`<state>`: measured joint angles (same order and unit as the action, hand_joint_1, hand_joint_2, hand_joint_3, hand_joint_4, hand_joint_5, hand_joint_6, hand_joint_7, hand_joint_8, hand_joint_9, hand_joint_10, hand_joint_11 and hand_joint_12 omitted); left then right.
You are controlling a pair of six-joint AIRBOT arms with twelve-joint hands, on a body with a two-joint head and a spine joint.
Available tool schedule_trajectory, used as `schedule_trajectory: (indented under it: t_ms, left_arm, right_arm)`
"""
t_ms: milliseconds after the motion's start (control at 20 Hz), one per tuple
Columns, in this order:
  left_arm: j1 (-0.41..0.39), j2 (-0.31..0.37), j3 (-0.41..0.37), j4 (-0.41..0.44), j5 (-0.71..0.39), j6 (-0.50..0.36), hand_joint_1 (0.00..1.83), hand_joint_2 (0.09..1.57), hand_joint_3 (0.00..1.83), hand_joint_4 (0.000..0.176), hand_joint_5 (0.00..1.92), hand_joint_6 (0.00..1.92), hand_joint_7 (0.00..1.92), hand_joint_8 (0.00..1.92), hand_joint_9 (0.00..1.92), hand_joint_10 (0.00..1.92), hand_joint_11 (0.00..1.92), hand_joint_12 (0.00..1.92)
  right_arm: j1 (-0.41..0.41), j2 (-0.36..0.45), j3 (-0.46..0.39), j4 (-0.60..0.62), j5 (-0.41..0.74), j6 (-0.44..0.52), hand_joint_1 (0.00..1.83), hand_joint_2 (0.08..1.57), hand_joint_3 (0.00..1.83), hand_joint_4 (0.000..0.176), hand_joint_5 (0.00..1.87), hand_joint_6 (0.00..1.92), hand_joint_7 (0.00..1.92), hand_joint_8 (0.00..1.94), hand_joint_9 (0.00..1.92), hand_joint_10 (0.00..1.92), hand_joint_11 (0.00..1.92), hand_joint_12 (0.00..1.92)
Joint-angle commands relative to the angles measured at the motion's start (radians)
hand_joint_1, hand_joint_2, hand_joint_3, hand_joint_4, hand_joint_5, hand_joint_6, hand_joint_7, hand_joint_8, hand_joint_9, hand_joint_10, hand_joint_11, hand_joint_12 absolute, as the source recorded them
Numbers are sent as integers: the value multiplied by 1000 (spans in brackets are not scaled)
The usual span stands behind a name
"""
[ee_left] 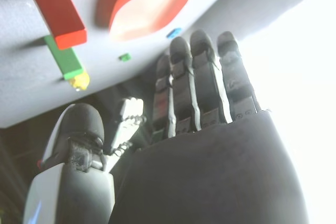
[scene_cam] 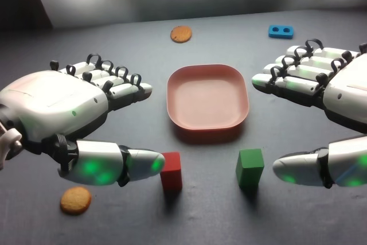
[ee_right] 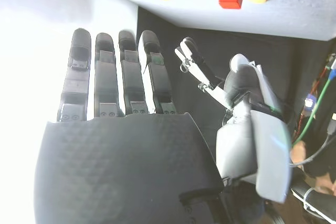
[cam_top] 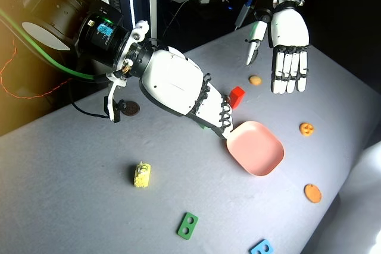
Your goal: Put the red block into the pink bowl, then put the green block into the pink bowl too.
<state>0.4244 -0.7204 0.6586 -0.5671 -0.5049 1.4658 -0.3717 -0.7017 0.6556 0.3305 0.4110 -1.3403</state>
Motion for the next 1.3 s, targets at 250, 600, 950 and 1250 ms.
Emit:
schedule_trajectory:
  t_ms: [250, 600, 950, 1250]
  left_arm:
    - [-12, 10, -3, 19, -82, 24, 0, 1092, 12, 0, 142, 0, 141, 2, 86, 6, 15, 70]
    - [-12, -20, -13, -9, -64, 75, 0, 1045, 0, 0, 160, 3, 120, 0, 57, 3, 14, 8]
    - [21, -117, -3, -69, -97, 132, 173, 972, 0, 0, 103, 1, 29, 0, 0, 0, 0, 0]
    - [67, -183, 13, -117, -170, 169, 402, 924, 0, 0, 169, 5, 68, 3, 0, 0, 0, 0]
  right_arm:
    - [5, 10, -7, -8, 106, -6, 0, 1013, 0, 0, 59, 7, 11, 2, 0, 0, 0, 198]
    - [6, 10, -7, -8, 82, 36, 0, 972, 0, 0, 57, 4, 0, 0, 0, 0, 0, 41]
    - [23, 11, -6, -8, 35, 107, 0, 968, 0, 0, 45, 5, 0, 0, 0, 0, 43, 22]
    - [22, 12, -6, -8, 41, 139, 0, 951, 0, 0, 50, 1, 0, 0, 0, 0, 1, 0]
